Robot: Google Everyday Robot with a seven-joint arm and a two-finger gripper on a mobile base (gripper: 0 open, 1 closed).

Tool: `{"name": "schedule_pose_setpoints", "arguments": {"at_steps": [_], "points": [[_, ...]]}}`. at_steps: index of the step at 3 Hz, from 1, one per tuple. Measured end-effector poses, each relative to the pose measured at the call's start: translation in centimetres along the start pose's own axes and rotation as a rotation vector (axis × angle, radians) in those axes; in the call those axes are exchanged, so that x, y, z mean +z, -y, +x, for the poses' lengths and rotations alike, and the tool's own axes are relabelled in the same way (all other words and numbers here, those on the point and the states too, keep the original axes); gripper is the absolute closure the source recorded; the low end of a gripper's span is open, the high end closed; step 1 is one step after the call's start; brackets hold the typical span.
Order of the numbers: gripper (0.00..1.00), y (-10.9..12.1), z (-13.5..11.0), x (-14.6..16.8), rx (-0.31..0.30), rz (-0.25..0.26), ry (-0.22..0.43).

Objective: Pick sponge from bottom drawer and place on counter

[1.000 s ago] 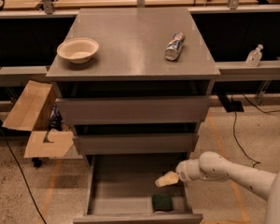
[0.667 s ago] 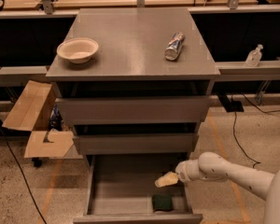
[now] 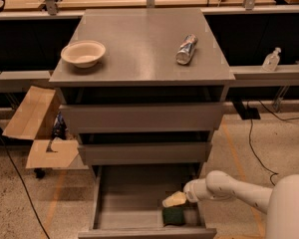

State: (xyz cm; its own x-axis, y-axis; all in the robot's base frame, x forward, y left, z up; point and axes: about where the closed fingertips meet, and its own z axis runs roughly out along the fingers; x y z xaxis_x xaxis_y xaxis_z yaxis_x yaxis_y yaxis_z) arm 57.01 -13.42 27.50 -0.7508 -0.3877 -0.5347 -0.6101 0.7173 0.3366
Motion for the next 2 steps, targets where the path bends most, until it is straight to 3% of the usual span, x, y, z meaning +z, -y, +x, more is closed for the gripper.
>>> {"name": "schedule_pose_setpoints", "arguments": {"at_steps": [2], "points": [[0.0, 2.1, 5.6, 5.8, 0.06, 0.016, 0.018]]}}
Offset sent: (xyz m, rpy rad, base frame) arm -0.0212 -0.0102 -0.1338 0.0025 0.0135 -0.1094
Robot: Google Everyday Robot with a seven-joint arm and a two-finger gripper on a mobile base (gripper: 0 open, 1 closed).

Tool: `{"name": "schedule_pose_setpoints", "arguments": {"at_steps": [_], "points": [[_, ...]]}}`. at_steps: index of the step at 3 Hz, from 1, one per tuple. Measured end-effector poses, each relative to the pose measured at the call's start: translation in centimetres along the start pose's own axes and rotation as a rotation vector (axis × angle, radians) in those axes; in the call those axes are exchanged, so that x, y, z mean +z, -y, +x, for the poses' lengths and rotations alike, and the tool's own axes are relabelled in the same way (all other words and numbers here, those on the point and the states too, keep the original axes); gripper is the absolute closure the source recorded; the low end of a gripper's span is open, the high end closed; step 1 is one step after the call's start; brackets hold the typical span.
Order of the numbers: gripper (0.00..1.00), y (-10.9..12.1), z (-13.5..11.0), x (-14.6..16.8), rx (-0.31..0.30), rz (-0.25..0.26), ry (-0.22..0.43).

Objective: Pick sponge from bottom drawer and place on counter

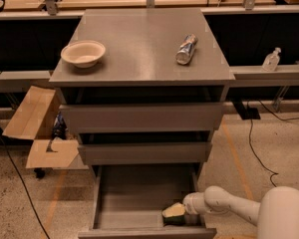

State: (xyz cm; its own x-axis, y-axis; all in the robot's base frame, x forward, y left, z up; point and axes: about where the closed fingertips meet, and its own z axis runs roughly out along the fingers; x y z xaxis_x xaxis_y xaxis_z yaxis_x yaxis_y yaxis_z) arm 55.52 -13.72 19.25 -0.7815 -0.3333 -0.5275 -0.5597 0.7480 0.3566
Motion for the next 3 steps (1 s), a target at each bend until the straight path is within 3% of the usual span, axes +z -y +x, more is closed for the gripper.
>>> {"name": "schedule_pose_setpoints", "arguments": {"at_steps": [2, 3], "points": [[0.0, 1.9, 4.3, 5.4, 0.069, 0.073, -0.025], [0.16, 2.0, 5.1, 6.5, 0.096, 0.099, -0.043]]}}
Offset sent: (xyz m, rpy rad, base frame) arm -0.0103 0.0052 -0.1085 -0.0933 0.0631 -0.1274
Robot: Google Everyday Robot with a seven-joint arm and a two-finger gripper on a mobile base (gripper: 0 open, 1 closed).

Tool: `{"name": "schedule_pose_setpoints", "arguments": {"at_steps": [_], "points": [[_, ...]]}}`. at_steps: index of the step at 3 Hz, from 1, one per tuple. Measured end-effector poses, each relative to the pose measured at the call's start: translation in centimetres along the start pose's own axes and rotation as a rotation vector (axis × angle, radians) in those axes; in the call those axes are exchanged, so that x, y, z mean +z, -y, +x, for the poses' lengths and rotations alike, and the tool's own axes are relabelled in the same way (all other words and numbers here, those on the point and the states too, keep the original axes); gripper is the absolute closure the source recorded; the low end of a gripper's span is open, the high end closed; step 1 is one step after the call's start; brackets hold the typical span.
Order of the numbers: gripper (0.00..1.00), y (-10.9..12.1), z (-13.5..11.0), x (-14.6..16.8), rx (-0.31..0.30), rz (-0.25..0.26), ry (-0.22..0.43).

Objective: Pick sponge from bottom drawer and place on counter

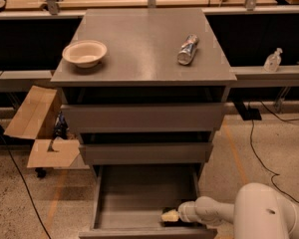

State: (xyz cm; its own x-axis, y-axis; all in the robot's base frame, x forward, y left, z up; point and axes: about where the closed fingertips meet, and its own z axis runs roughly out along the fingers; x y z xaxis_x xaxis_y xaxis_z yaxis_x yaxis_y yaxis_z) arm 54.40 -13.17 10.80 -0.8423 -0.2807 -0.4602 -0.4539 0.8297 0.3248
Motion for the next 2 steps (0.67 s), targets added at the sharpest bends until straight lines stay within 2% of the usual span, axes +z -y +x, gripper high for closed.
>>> {"name": "schedule_pose_setpoints", "arguments": {"at_steps": [2], "points": [[0.62, -0.38, -0.49, -0.92, 0.0, 0.0, 0.0]]}}
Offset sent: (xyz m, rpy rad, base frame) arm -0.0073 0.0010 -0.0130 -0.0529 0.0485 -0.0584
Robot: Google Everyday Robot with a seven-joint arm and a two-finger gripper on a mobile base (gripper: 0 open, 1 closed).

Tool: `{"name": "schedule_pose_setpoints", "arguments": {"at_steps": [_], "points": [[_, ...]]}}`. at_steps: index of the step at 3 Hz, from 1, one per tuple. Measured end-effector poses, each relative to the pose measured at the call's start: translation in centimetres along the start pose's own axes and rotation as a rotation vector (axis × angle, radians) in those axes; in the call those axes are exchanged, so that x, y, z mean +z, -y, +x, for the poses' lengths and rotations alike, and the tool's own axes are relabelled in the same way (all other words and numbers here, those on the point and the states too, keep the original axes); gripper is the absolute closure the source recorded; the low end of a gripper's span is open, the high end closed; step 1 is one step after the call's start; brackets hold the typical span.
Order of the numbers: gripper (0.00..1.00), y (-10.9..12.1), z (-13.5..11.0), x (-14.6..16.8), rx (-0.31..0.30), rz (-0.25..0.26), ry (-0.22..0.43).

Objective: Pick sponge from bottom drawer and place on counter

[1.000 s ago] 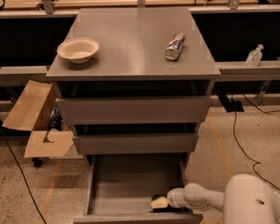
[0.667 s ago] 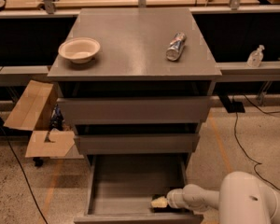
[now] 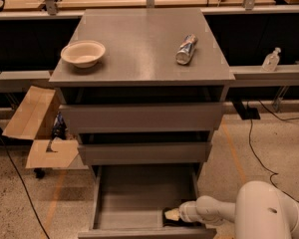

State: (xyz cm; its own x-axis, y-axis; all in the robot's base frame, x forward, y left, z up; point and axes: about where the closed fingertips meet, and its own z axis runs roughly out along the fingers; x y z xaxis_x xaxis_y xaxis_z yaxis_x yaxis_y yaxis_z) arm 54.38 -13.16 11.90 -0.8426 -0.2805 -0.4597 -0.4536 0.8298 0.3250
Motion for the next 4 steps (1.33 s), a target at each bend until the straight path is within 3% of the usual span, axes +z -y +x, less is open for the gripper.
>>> {"name": "schedule_pose_setpoints", "arguments": {"at_steps": [1, 2, 3, 4], "points": [[0.86, 0.0, 0.0, 0.0, 0.0, 0.0, 0.0], [1.0, -0.4, -0.4, -0.2, 0.014, 0.001, 0.007], [1.0, -1.1, -2.7, -1.6, 0.006, -0.031, 0.041], [1.0, -1.9, -6.7, -4.5, -0.012, -0.104, 0.071]]}}
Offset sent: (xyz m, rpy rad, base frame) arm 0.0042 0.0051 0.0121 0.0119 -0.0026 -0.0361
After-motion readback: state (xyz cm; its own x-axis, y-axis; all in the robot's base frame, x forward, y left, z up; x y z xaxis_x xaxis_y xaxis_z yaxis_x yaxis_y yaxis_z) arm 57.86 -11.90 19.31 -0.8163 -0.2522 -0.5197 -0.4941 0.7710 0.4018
